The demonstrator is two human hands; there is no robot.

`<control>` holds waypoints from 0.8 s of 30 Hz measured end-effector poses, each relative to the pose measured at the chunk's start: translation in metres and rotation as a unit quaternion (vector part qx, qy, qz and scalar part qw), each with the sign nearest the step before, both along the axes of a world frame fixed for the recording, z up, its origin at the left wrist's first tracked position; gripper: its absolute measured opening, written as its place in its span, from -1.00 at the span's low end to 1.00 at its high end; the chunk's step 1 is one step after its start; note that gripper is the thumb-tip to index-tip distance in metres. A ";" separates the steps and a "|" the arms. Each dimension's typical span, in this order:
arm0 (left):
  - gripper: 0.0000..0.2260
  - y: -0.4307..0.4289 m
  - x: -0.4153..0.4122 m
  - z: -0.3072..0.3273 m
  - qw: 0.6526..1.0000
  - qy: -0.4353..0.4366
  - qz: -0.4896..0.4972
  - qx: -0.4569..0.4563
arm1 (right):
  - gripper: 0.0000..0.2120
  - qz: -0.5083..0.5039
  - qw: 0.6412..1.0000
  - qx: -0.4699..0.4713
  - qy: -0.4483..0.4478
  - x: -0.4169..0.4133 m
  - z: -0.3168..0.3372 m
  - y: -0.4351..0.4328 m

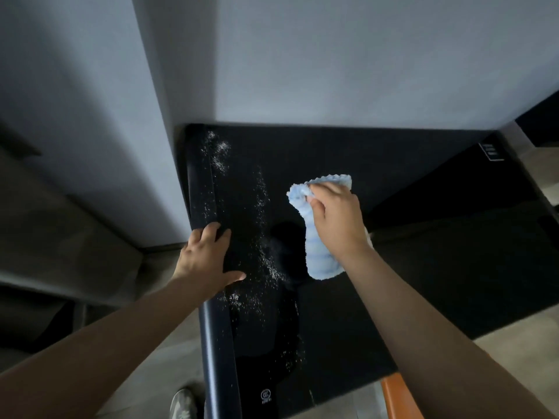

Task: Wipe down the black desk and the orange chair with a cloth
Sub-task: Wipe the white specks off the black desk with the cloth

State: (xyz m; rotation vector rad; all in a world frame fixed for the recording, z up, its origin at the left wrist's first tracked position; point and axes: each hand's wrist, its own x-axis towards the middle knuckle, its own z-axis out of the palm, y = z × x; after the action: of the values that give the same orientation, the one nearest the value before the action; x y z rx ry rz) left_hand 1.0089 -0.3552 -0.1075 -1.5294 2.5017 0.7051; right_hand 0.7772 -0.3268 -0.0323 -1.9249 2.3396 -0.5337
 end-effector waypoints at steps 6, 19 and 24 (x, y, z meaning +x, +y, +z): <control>-0.10 -0.029 -0.001 -0.012 0.998 0.026 0.050 -0.004 | -0.76 0.048 0.998 0.010 0.030 -0.016 -0.015 -0.087; 0.15 -0.073 -0.002 -0.027 0.993 0.048 0.075 0.075 | -0.75 0.090 0.991 0.050 0.086 -0.005 -0.051 -0.246; 0.15 -0.072 -0.003 -0.032 0.992 0.057 0.081 0.079 | -0.76 0.075 0.994 0.071 0.043 -0.005 -0.077 -0.269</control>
State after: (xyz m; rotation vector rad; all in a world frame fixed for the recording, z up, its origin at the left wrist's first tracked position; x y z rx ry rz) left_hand 1.0057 -0.4273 -0.1396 -1.6909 2.3502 1.0154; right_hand 0.7726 -0.5962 -0.1090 -2.0733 2.1897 -0.2683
